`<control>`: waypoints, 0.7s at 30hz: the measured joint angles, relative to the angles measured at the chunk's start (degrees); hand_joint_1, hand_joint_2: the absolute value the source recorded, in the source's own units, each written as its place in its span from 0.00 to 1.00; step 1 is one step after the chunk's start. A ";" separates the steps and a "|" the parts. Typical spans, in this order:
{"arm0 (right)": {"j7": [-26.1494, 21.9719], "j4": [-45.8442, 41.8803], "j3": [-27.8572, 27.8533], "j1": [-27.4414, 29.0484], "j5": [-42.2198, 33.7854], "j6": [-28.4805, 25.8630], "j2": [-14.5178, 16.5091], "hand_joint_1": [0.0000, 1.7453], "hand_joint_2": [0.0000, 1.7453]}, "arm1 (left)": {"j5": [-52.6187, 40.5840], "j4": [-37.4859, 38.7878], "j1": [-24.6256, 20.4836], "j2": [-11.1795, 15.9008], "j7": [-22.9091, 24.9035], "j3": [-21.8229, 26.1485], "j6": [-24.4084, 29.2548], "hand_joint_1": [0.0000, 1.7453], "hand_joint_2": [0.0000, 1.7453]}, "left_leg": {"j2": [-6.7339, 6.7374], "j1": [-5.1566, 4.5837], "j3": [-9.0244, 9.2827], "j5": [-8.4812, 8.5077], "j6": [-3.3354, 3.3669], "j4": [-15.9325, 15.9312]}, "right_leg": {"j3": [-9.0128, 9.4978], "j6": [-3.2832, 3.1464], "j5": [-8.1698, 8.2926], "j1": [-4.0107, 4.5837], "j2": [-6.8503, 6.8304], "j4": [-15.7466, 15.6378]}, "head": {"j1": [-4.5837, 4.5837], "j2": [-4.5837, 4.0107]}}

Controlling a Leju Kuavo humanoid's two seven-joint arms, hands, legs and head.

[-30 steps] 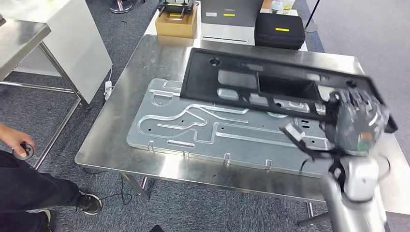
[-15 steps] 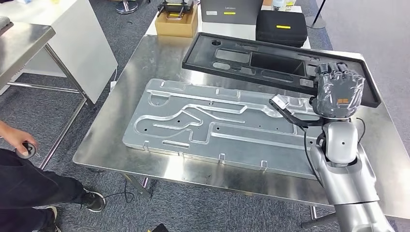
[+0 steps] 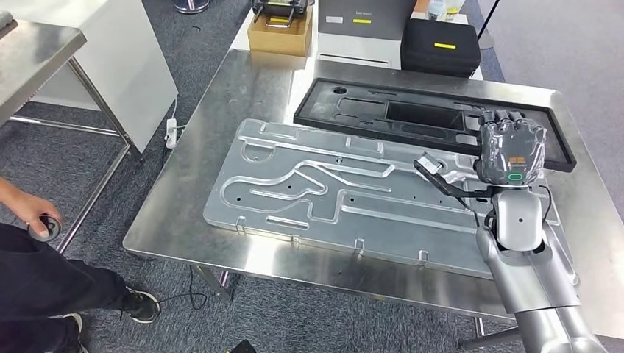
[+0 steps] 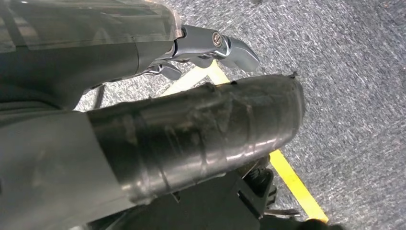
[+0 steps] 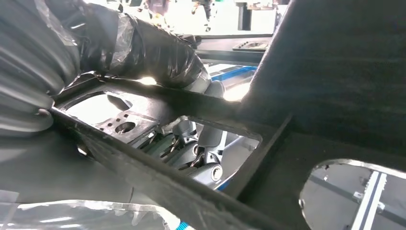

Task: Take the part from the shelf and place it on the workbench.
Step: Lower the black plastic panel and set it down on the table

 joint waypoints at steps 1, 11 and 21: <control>-0.02 0.22 0.01 0.16 0.01 0.13 -0.09 0.96 1.00 | 0.01 0.00 0.02 0.00 0.00 0.00 0.01 0.00 0.00 | -0.01 -0.09 0.06 -0.07 0.08 0.03 | -0.96 -0.04 0.29 0.01 0.00 1.38 | -0.01 0.00; -0.87 3.56 0.58 1.82 0.01 2.03 -3.61 0.95 1.00 | 1.10 0.00 0.15 -0.03 -0.46 0.00 0.23 0.00 0.00 | -0.15 -0.51 0.18 -1.35 -1.69 0.94 | 6.06 -2.21 8.47 0.44 0.05 -15.18 | -0.08 0.00; -0.08 7.03 0.58 5.25 -0.10 8.08 -6.60 0.91 1.00 | 2.11 0.00 0.34 0.18 -0.87 0.00 0.67 0.00 0.00 | 0.04 -0.21 -0.41 -0.88 -2.12 2.68 | 6.36 -2.15 7.82 0.34 0.03 -14.59 | -0.07 0.00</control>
